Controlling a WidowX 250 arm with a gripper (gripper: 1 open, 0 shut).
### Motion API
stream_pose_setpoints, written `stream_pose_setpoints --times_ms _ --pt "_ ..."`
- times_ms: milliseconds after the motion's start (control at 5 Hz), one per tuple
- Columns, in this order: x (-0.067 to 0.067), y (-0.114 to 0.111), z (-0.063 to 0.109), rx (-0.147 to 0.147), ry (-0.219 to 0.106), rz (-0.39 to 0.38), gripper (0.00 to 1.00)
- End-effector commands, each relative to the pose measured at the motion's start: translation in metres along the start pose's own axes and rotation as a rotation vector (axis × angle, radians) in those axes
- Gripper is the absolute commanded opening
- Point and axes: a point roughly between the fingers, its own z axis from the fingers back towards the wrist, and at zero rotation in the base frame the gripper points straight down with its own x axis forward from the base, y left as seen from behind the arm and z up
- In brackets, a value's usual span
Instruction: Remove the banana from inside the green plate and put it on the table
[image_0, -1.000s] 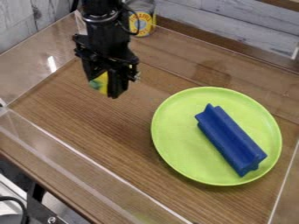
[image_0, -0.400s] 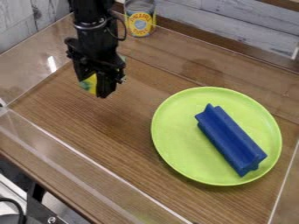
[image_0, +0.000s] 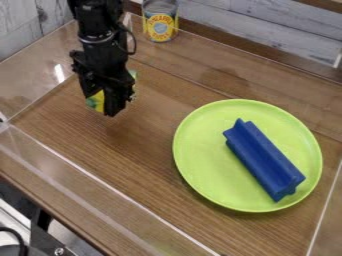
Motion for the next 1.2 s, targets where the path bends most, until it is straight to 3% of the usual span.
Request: stream_pose_setpoints --times_ms 0,200,1000 --pt "0.0112 0.0123 0.0050 0.026 -0.056 0.004 0.00" --pt "0.0116 0.0147 -0.0024 0.024 -0.060 0.002 1.00" --pt "0.0194 0.0178 0.0036 0.007 -0.070 0.015 1.00"
